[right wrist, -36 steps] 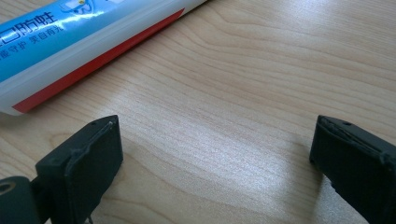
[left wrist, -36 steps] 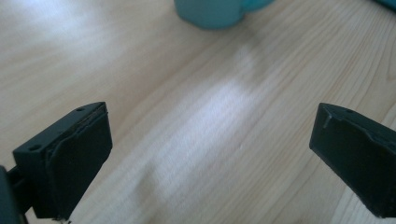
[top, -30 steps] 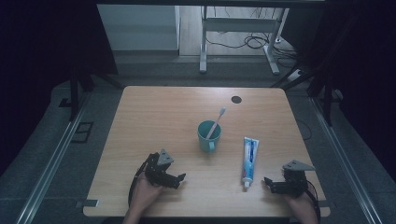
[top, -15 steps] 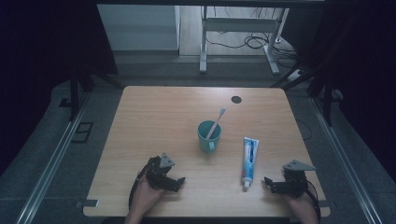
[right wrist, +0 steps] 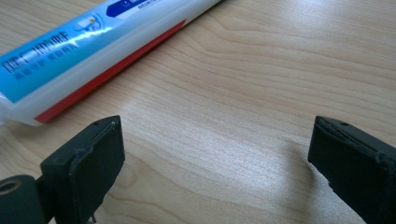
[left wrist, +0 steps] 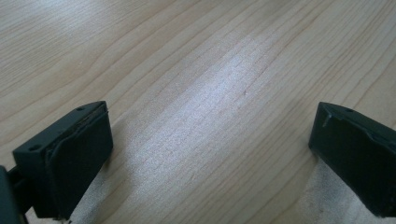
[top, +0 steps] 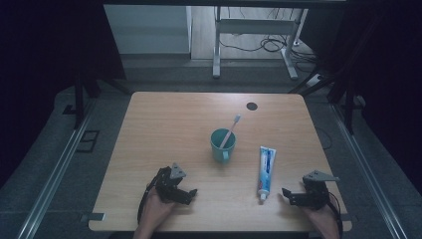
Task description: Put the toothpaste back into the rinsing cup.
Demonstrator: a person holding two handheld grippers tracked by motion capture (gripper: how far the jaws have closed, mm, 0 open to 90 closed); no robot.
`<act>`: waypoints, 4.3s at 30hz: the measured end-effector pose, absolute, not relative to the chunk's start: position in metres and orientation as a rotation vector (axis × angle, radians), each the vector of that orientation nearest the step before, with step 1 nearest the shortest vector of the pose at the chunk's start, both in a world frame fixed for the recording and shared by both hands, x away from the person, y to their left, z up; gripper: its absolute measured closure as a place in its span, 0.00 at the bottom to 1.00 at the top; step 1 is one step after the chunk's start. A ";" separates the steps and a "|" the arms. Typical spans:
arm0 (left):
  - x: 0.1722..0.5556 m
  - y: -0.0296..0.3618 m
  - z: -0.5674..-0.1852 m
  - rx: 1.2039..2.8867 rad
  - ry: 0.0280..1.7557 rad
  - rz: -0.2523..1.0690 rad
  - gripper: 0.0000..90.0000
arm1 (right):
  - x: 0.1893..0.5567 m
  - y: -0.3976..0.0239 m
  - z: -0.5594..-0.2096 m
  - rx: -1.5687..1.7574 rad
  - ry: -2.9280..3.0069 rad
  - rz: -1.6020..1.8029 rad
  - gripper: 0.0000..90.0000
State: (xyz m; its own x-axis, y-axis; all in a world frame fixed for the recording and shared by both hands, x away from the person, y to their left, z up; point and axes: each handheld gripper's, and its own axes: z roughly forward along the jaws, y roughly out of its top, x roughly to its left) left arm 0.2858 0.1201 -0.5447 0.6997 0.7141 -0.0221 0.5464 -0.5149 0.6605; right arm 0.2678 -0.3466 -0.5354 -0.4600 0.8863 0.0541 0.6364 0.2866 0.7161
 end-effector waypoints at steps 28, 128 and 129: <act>0.286 0.120 -0.545 2.249 0.964 0.337 0.00 | 0.273 -0.327 -0.511 1.244 2.341 1.098 0.54; 0.285 0.120 -0.544 2.250 0.966 0.337 0.01 | 0.301 -0.298 -0.480 1.186 2.606 0.864 0.73; 0.285 0.120 -0.544 2.249 0.966 0.336 0.01 | 0.302 -0.299 -0.477 1.189 2.606 0.858 0.70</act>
